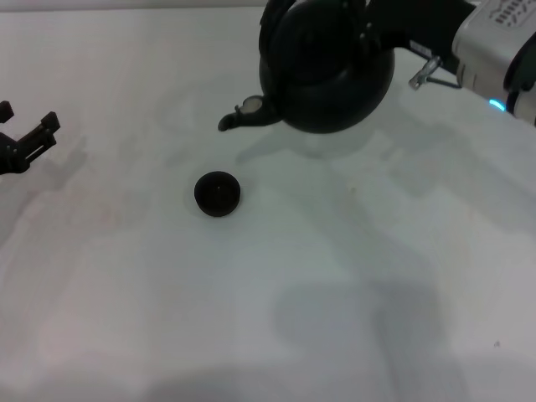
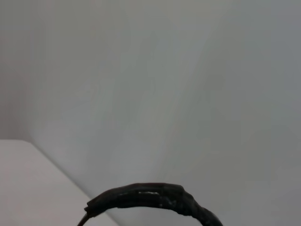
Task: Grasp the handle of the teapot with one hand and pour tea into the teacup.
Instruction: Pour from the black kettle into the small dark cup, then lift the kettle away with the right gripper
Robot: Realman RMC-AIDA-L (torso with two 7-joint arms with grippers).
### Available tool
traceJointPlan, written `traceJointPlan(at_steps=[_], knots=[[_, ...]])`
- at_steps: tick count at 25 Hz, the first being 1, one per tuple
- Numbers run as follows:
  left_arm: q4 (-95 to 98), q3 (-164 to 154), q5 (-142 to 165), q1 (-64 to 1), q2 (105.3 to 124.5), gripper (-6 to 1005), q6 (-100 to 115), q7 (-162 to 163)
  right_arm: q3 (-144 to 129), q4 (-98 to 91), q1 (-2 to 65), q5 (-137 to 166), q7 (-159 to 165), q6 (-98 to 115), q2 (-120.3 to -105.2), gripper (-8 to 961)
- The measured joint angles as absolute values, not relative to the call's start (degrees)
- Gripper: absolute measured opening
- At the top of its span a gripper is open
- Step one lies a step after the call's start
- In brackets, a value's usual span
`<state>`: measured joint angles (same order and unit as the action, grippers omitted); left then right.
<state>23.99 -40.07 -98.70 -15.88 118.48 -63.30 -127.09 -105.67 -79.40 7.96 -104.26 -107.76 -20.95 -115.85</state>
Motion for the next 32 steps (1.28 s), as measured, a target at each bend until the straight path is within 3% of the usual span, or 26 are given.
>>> traceJointPlan(at_steps=[32], knots=[[23.56, -40.08, -98.70, -16.26, 118.48, 796, -61.65, -127.36, -119.32, -81.84, 6.89, -103.85, -118.81, -8.72, -116.12, 116]])
